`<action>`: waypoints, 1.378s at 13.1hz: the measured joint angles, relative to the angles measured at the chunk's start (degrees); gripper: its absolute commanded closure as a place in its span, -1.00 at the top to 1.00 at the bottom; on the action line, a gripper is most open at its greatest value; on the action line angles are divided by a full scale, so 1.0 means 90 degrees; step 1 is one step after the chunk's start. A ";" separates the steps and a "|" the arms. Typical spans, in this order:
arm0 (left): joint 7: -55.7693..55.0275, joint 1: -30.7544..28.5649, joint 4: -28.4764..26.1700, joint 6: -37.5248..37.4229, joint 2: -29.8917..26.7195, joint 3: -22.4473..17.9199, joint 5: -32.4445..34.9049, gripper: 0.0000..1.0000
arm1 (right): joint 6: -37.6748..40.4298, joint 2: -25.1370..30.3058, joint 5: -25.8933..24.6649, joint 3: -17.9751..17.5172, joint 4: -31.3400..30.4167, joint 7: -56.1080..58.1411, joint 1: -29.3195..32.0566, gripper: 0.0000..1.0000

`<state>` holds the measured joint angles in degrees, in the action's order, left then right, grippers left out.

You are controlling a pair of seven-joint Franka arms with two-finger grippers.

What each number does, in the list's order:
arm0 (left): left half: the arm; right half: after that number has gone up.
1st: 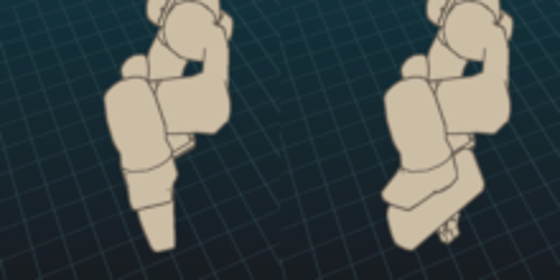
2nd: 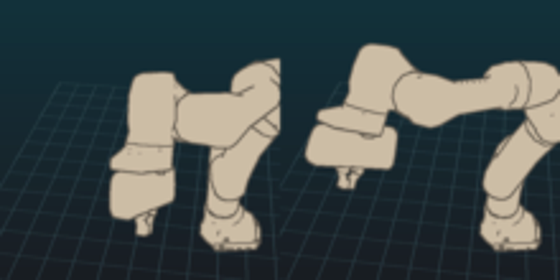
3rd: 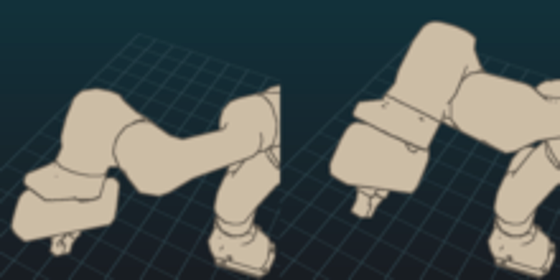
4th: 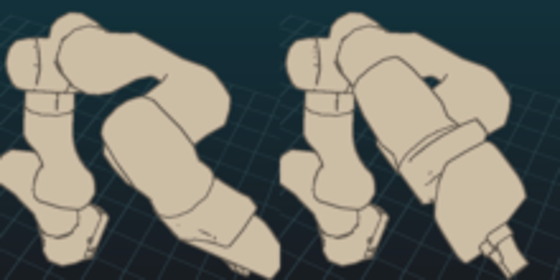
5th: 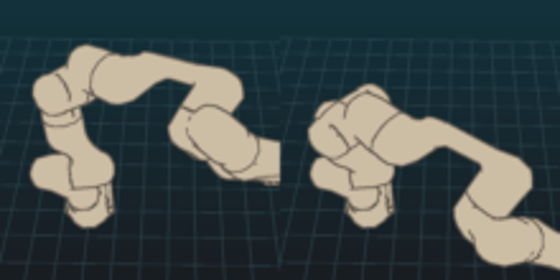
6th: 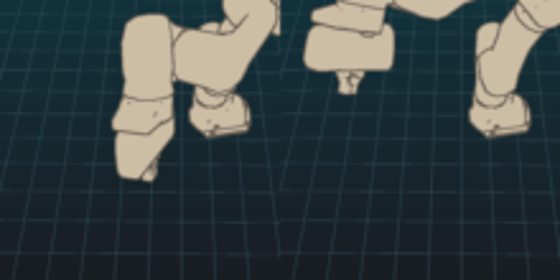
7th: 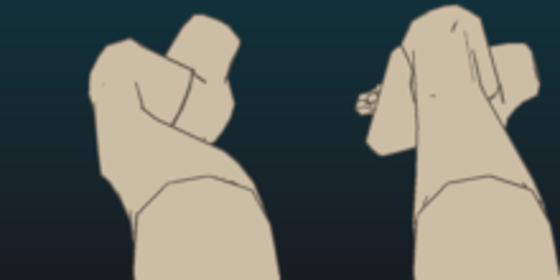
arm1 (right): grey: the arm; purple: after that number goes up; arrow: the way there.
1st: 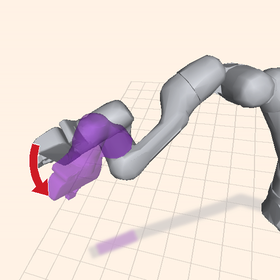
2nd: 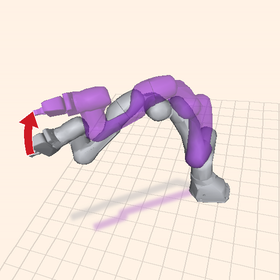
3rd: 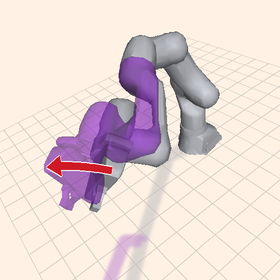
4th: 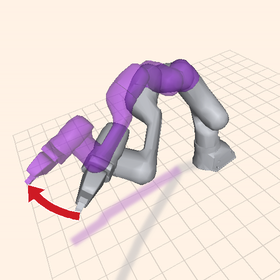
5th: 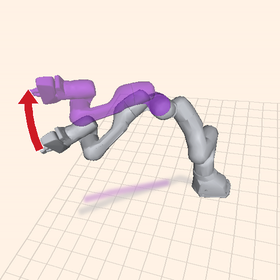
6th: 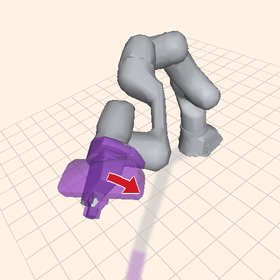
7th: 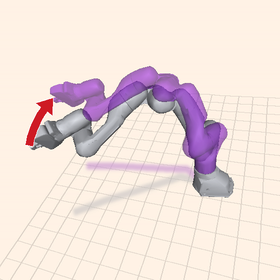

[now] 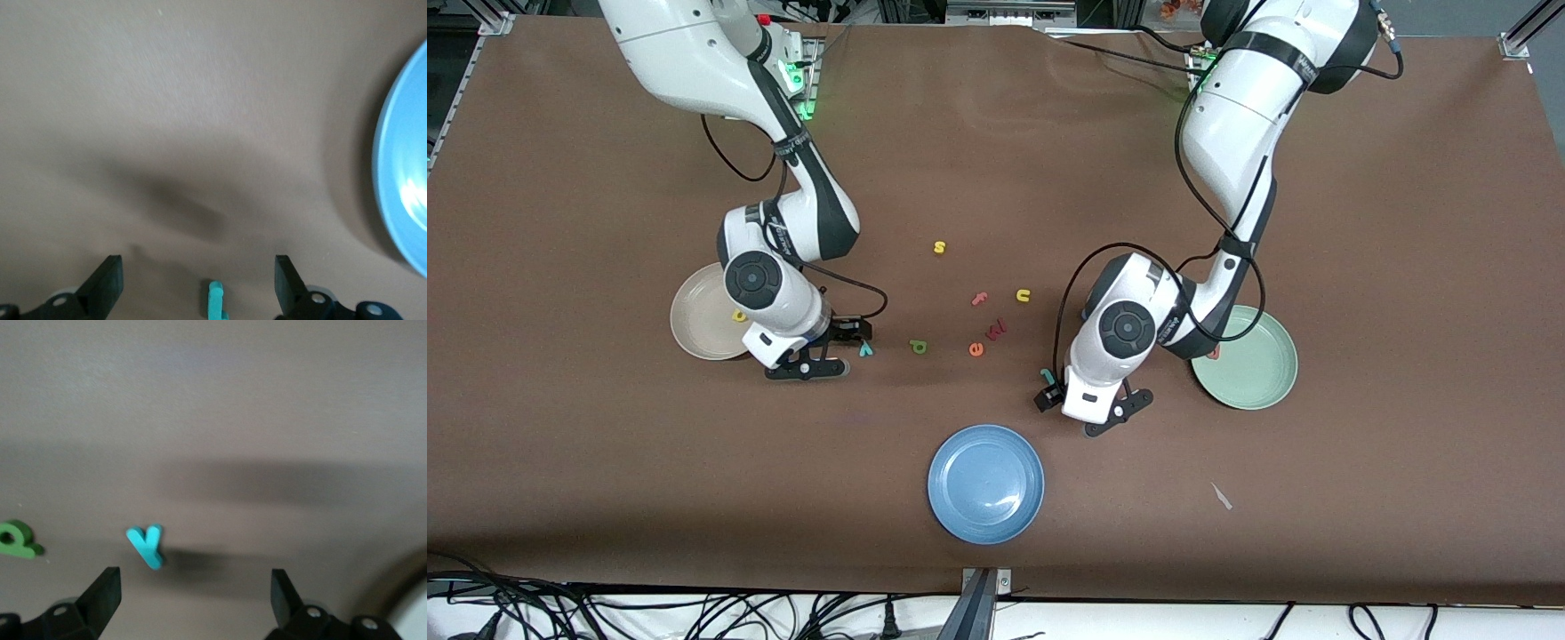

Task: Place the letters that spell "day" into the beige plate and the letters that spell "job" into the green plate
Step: 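Grasp the cyan y with the right gripper while the left gripper grasps teal l, then drop the cyan y on the white plate while the left gripper drops teal l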

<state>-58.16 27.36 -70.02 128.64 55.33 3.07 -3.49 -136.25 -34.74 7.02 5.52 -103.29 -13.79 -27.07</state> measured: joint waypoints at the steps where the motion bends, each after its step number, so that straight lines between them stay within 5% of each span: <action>1: 0.0000 0.0096 0.0000 -0.0011 0.0039 -0.0035 0.0010 0.96 | -0.0113 -0.0073 0.0095 -0.0042 0.0007 -0.0008 -0.0001 0.96; 3: 0.0000 0.0273 0.0002 -0.0151 0.0077 -0.0080 0.0026 0.59 | -0.0251 -0.0203 0.0209 -0.0108 0.0060 -0.0024 -0.0003 0.88; 4: 0.0000 0.0314 0.0002 -0.0200 0.0081 -0.0098 0.0031 0.18 | -0.0274 -0.0253 0.0215 -0.0135 0.0091 -0.0035 -0.0004 0.83; 8: 0.0001 0.0324 0.0002 -0.0276 0.0086 -0.0125 0.0105 -0.56 | -0.0283 -0.0360 0.0216 -0.0177 0.0187 -0.0066 -0.0005 0.59; 13: 0.0005 0.0342 0.0012 -0.0297 0.0091 -0.0133 0.0119 -1.00 | -0.0283 -0.0554 0.0216 -0.0195 0.0366 -0.0076 -0.0006 0.09; 18: 0.0074 0.0314 0.0034 -0.0309 0.0089 -0.0150 0.0122 -1.00 | -0.0281 -0.0560 0.0216 -0.0193 0.0406 -0.0087 -0.0004 -0.25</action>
<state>-57.49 30.18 -69.72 125.87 56.13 1.71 -2.40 -138.78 -39.78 8.96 3.79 -99.63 -14.58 -27.10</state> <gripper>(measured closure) 0.921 0.511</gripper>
